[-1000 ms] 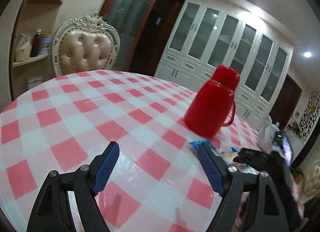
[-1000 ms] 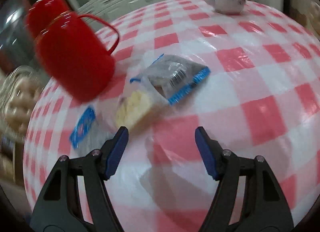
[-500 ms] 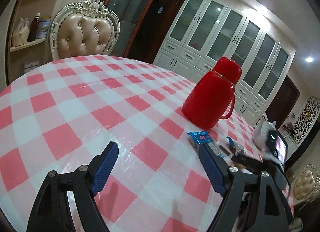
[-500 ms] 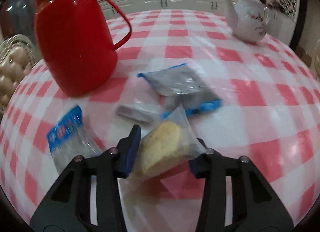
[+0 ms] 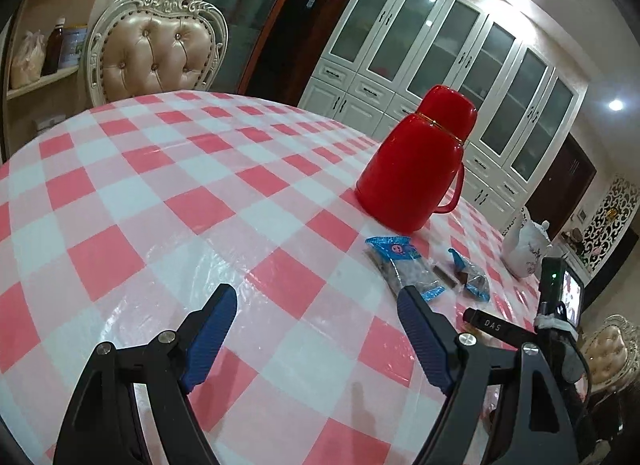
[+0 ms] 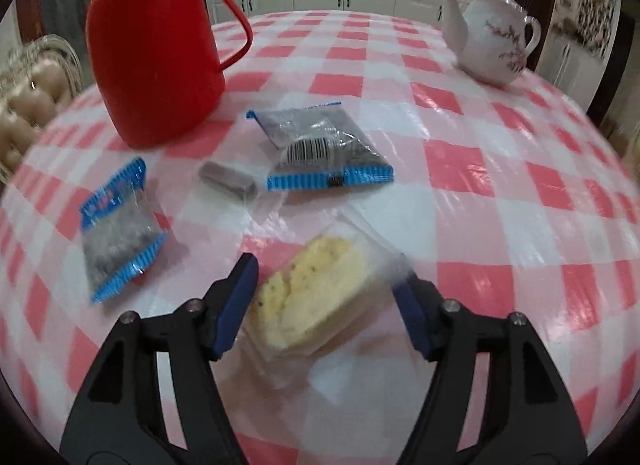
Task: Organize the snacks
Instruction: 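Grasp a clear-wrapped cake bar with the right gripper while the left grasps the blue seed packet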
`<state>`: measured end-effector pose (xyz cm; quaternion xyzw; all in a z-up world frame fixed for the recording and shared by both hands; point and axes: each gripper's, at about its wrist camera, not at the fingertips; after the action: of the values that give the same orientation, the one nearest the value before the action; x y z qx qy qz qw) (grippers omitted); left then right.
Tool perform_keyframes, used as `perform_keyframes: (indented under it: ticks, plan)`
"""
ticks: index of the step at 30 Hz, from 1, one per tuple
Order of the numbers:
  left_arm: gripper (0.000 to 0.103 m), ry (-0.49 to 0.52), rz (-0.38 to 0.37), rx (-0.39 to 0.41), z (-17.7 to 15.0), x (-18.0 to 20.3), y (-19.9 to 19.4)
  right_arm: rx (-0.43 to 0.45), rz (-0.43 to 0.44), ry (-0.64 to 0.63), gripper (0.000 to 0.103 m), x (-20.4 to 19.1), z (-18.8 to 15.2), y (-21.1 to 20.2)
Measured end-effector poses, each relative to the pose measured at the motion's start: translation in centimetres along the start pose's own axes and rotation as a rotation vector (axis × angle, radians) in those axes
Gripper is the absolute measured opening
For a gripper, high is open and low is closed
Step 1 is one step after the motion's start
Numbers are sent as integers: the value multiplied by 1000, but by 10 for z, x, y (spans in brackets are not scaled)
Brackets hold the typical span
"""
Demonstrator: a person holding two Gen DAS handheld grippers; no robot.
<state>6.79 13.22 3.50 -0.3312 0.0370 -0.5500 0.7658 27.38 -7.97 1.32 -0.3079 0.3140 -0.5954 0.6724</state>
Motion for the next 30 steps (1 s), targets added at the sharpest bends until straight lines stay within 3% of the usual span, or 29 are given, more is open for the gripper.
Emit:
perform_keyframes:
  ticks: [1, 3, 8, 14, 17, 20, 24, 30]
  plan:
    - [83, 4, 1, 0, 0, 1, 0, 7, 16, 3, 48, 2, 0, -2]
    - [83, 21, -2, -10, 0, 3, 1, 20, 45, -19, 40, 4, -3, -9]
    - [83, 74, -32, -71, -4, 11, 13, 63, 172, -91, 37, 16, -39, -56]
    - [83, 183, -73, -92, -11, 47, 28, 46, 351, -70, 37, 51, -102, -112]
    - [85, 195, -77, -114, -6, 72, 43, 56, 380, -49, 38, 61, -115, -120]
    - [85, 181, -61, -193, 4, 99, 77, 33, 389, -57, 38, 61, -119, -114]
    - [85, 73, 7, -225, 24, 118, 121, -11, 443, -8, 38, 71, -117, -106]
    - [85, 156, 208, -272, 39, 145, 175, -59, 459, 11, 38, 73, -117, -97]
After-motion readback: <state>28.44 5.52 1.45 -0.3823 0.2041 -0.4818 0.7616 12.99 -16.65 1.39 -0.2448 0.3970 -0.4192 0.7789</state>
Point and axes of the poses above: each gripper's, at about its wrist camera, not at the fingertips, and y roughly the way its jaws point, x to its right, z to its top, and after that the axes turned 8 degrees about y, right-handed
